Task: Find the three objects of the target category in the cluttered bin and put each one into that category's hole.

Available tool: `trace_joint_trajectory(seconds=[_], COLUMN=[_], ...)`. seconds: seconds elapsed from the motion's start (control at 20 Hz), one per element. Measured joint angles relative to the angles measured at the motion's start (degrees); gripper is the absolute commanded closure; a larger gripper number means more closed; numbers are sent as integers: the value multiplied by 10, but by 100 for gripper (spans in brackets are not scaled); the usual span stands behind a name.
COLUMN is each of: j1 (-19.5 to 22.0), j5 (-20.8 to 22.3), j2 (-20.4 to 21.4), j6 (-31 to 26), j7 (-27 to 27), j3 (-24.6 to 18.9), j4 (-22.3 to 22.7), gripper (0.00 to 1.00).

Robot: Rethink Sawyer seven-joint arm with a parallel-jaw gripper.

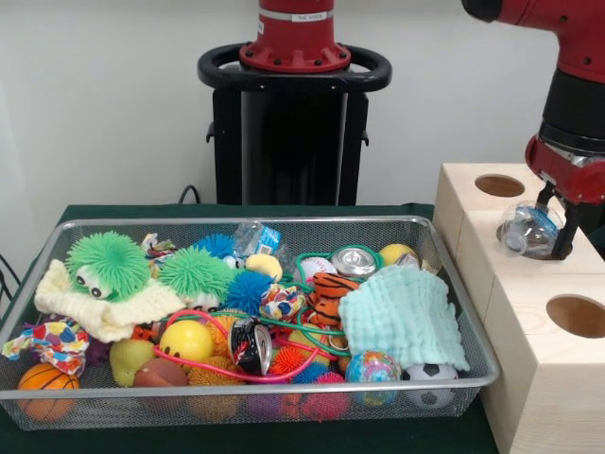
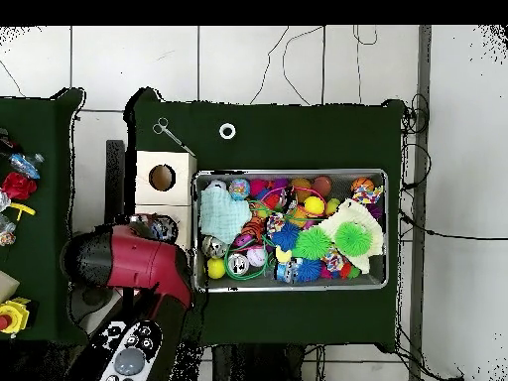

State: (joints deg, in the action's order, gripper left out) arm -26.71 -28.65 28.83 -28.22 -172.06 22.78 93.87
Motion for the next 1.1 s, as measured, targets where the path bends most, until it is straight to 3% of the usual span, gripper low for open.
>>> trace_joint_trajectory(seconds=[0.3, 0.55, 0.75, 1.1], j1=[-9, -9, -9, -9], j5=[0, 0, 0, -5], j2=[-2, -3, -3, -3], j6=[-27, -96, -187, -213], j7=[0, 0, 0, 0], j3=[16, 32, 52, 67], j4=[-12, -38, -76, -103], gripper=[0, 0, 0, 0])
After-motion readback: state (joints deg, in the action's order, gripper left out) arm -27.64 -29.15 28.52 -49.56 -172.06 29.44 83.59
